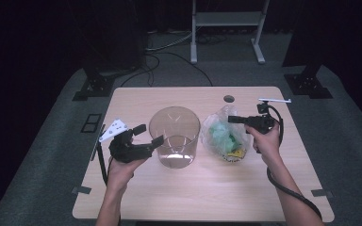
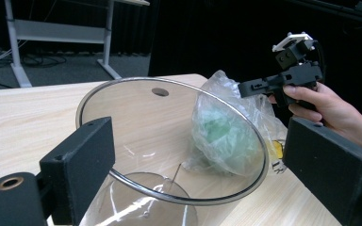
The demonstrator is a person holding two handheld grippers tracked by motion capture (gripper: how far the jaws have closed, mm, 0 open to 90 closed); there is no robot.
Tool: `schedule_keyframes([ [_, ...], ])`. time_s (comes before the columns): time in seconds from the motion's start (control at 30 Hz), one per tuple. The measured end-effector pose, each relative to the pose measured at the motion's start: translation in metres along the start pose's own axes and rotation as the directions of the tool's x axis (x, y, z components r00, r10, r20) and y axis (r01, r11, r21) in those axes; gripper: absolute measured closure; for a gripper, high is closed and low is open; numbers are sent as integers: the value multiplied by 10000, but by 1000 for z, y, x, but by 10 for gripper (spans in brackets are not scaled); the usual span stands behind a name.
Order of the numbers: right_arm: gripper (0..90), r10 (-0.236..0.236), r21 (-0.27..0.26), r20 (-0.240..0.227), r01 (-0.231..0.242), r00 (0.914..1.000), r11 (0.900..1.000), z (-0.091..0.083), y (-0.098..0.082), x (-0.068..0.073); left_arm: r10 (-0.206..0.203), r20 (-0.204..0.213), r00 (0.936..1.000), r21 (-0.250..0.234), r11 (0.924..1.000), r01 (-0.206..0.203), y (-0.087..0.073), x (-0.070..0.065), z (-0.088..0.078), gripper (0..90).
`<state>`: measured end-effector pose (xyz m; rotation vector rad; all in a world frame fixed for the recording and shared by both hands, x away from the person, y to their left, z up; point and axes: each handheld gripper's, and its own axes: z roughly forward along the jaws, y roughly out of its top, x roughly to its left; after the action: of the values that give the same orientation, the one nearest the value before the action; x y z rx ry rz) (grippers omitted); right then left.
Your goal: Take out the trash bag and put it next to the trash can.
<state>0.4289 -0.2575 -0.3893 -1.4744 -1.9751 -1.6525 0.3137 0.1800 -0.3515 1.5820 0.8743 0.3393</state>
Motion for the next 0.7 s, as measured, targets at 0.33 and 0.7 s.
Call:
schedule_keyframes([
  [0.33,676,-322,-146,40,322,9995,9994,-4,-3,2,65,-7,10000,17,10000,-65,0,-1,-2,87],
  [0.7,425,-862,-1155,761,946,9934,9888,-41,3,4,114,19,9999,59,9999,-114,-1,-2,-1,87],
])
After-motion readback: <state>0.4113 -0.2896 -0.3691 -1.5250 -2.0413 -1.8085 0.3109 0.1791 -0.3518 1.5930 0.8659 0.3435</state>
